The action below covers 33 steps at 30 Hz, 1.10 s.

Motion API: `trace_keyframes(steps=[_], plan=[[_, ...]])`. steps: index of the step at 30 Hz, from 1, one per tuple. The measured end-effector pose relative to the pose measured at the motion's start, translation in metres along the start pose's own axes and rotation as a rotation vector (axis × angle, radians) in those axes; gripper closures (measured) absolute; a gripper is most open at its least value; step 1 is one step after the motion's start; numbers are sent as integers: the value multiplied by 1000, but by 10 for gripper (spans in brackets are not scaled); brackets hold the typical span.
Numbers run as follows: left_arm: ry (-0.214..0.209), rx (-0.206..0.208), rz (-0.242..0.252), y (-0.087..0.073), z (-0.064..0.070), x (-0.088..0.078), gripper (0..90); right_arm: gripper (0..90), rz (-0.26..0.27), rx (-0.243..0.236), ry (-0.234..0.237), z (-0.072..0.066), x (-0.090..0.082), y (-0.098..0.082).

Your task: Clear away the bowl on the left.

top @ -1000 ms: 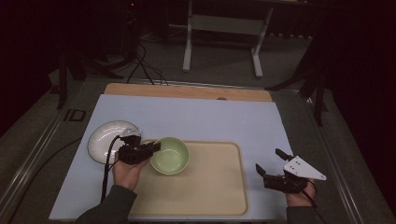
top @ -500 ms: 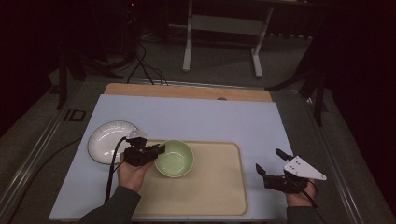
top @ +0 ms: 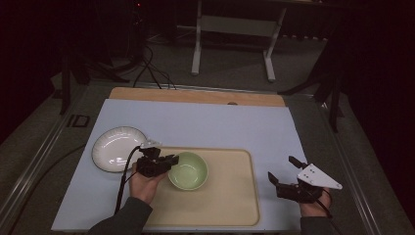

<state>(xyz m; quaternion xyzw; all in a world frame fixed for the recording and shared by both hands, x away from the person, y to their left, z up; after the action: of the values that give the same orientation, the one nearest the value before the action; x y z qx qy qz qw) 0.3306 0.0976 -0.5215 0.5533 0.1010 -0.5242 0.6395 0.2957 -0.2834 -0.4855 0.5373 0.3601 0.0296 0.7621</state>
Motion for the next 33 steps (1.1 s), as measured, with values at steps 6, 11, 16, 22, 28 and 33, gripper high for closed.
trace_keyframes(steps=[6,11,16,22,28,33], plan=[[-38,-90,53,4,-13,-17,900,109,-3,-2,-3,0,1,0],[-57,-104,77,5,-16,-19,900,108,-4,-3,-4,0,0,0],[-25,-86,107,8,-18,-28,864,109,-3,-2,-3,0,0,0],[27,-98,163,12,-29,-48,788,109,-3,-1,-2,0,0,0],[101,-86,206,15,-39,-69,732,109,-3,0,-3,0,0,-1],[166,-65,224,16,-47,-84,692,108,-4,0,-4,0,0,-1]])
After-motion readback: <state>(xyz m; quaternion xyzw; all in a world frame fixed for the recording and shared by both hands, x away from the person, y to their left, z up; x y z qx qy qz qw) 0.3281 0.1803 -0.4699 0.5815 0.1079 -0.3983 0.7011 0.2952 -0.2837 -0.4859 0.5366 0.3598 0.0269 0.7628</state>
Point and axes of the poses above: each handheld gripper's, and its own axes: x roughly forward along the jaws, y roughly out of its top, z roughly to its right, the point moved 6 cm from there along x, roughly forward along the jaws, and after that the axes turned 10 degrees about -z, right-handed, at the moved point
